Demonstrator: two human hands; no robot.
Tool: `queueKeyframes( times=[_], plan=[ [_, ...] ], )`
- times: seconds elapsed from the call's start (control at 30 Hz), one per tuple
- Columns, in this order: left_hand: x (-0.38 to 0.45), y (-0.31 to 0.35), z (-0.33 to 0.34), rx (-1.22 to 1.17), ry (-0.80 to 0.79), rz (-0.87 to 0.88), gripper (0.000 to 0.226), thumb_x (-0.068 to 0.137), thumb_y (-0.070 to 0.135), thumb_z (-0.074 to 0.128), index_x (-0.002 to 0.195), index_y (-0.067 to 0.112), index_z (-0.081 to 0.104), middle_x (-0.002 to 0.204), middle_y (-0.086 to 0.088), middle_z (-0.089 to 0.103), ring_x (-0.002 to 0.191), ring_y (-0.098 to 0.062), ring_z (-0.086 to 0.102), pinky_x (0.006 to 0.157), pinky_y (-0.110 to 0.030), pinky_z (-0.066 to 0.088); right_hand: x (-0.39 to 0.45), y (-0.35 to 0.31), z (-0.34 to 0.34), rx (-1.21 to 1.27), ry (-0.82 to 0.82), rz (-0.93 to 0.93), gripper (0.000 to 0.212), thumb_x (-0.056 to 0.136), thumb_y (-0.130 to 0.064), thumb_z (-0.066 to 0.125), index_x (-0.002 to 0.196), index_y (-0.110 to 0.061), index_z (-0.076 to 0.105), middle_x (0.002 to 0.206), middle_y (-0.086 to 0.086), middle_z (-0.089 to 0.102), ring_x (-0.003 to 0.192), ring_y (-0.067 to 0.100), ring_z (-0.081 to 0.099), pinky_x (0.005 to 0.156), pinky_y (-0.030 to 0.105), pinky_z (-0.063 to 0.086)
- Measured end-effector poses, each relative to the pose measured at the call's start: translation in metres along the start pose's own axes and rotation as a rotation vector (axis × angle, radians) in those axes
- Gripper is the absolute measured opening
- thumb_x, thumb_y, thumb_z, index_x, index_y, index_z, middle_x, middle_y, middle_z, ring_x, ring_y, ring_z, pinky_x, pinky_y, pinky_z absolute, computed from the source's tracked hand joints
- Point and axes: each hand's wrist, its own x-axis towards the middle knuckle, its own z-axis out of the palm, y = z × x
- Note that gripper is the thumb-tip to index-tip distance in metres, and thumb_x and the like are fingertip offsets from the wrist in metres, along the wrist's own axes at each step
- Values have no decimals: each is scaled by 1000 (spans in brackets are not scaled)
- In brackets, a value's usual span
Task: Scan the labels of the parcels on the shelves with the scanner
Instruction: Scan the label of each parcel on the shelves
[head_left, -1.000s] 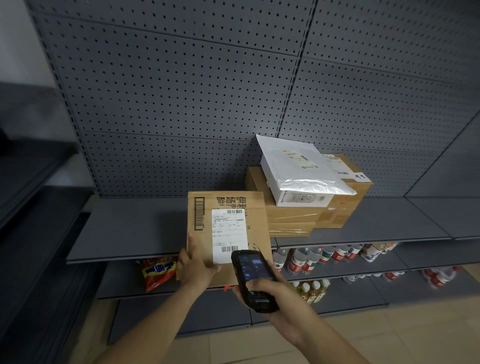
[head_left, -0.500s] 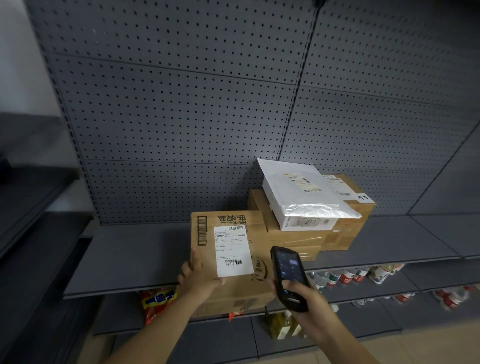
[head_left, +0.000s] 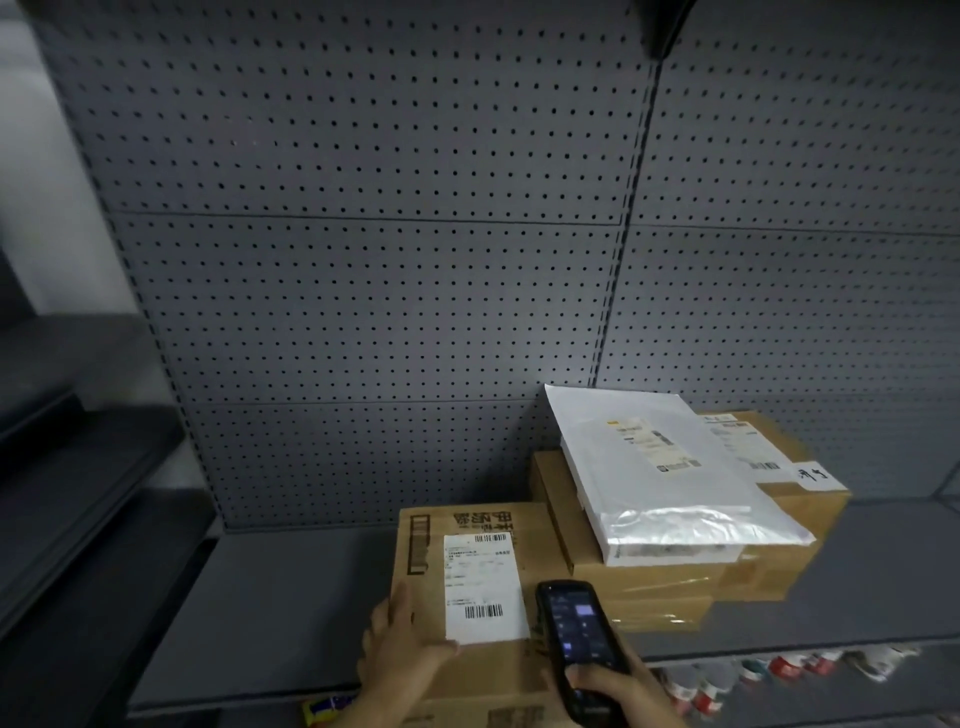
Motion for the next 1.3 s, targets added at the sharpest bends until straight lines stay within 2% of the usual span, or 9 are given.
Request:
queueKeyframes(
  times=[0.23, 0.4, 0.6, 0.73, 0.9, 1.0, 1.1, 1.2, 1.3],
  plan=[
    [25, 10, -5, -80, 27, -43, 105, 68, 50, 65, 154, 33, 5, 155, 1, 17, 140, -28, 21, 114, -47, 19, 41, -7, 1, -49, -82, -21, 116, 15, -22, 98, 124, -18, 59, 108, 11, 75, 103, 31, 70, 99, 46, 49],
    [49, 25, -14, -106, 34, -31, 109, 55, 56, 51, 154, 32, 11, 157, 0, 19, 141, -28, 20, 113, -45, 20, 63, -22, 10, -87, -44, -45, 90, 34, -4, 86, 119, -17, 60, 101, 10, 77, 96, 29, 71, 81, 33, 52],
    [80, 42, -20, -91, 19, -36, 108, 55, 57, 49, 154, 31, 13, 158, -1, 18, 141, -29, 20, 113, -44, 20, 97, -31, 19, -35, 46, -16, 106, 21, -2, 92, 122, -10, 61, 103, 17, 75, 100, 36, 69, 95, 48, 52],
    [96, 45, -21, -102, 11, -14, 106, 57, 56, 49, 154, 31, 15, 158, 1, 19, 142, -28, 19, 114, -46, 19, 111, -34, 22, -40, 87, -35, 98, 29, -6, 87, 123, -13, 60, 105, 11, 74, 100, 28, 68, 92, 38, 52],
    [110, 38, -21, -111, 8, 6, 95, 72, 51, 60, 154, 31, 16, 159, 3, 19, 143, -26, 18, 115, -48, 16, 117, -39, 28, -95, 99, -44, 81, 52, 9, 85, 125, -10, 56, 99, 7, 71, 88, 17, 66, 55, 10, 49],
    [114, 40, -20, -104, 9, 21, 92, 75, 51, 59, 154, 30, 16, 159, 3, 19, 143, -25, 18, 115, -48, 17, 122, -41, 25, -55, 123, -6, 72, 62, 19, 78, 124, -8, 54, 97, 7, 69, 83, 15, 63, 45, 7, 46],
    [114, 42, -18, -91, 12, 28, 93, 72, 53, 54, 154, 31, 16, 158, 3, 19, 143, -25, 19, 116, -47, 18, 130, -36, 25, -44, 102, 32, 74, 59, 14, 82, 123, -11, 55, 100, 9, 71, 88, 21, 67, 59, 15, 54],
    [115, 38, -14, -64, 29, 43, 85, 85, 42, 61, 154, 31, 12, 159, 2, 16, 143, -25, 19, 117, -48, 17, 137, -29, 34, -37, 78, 11, 107, 32, -3, 93, 130, -21, 54, 111, 13, 73, 103, 35, 68, 93, 50, 54],
    [115, 38, -15, -53, 20, 42, 85, 87, 40, 60, 155, 30, 9, 159, 2, 13, 144, -24, 19, 118, -47, 19, 139, -28, 48, -27, 57, 5, 104, 27, -4, 91, 123, -25, 58, 111, 12, 73, 106, 36, 67, 99, 55, 49]
  ],
)
